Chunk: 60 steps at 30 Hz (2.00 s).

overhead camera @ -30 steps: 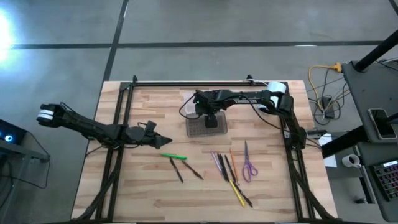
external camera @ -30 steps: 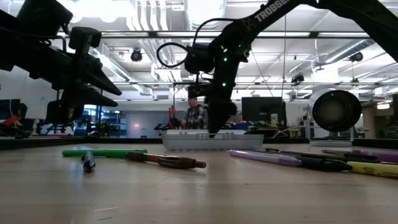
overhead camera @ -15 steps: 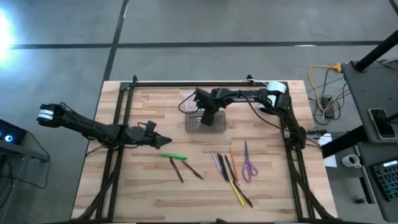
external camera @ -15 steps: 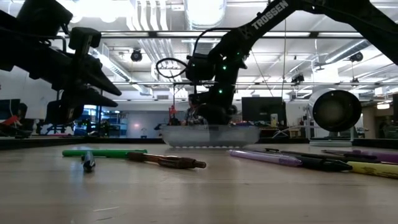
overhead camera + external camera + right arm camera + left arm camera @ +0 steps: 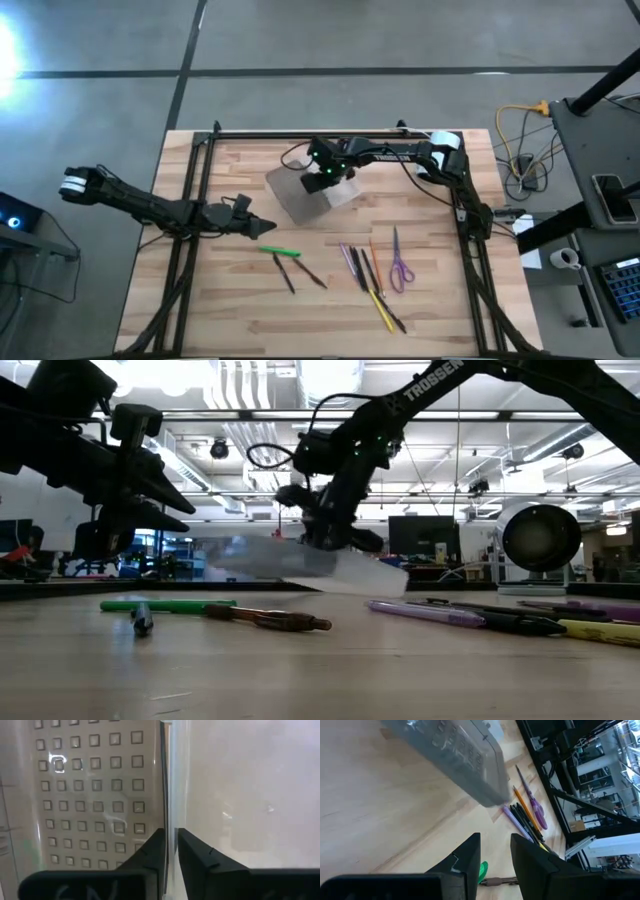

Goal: Pick & place school supplies into a supply box
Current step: Adjust the black supply box

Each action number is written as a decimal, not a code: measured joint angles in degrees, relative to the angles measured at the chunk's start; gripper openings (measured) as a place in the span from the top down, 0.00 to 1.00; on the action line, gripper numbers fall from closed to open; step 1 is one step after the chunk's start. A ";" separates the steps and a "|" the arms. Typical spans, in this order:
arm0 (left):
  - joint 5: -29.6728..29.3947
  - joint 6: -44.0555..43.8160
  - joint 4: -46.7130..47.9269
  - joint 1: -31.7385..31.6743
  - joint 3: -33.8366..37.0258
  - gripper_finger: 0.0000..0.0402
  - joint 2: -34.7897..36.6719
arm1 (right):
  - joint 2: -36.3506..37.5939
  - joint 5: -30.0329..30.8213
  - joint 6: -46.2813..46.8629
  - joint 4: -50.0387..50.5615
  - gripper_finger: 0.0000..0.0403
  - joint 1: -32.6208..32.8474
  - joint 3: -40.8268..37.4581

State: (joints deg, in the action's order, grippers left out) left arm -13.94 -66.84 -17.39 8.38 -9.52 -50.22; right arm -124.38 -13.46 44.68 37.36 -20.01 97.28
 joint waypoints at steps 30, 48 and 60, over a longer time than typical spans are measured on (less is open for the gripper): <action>-0.30 0.28 -0.52 0.01 0.00 0.77 0.02 | 5.33 28.48 -83.41 20.85 0.58 3.71 3.08; -1.72 -8.65 6.80 0.43 0.00 0.77 -0.07 | 0.83 28.49 -81.97 11.30 0.64 8.03 2.77; -1.72 -14.30 10.38 2.60 0.11 0.77 -0.07 | 1.20 27.98 -76.19 5.93 0.63 10.19 3.57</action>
State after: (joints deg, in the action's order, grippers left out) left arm -15.66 -81.14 -7.01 10.98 -9.41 -50.28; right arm -123.17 14.52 -31.51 43.29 -9.82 100.85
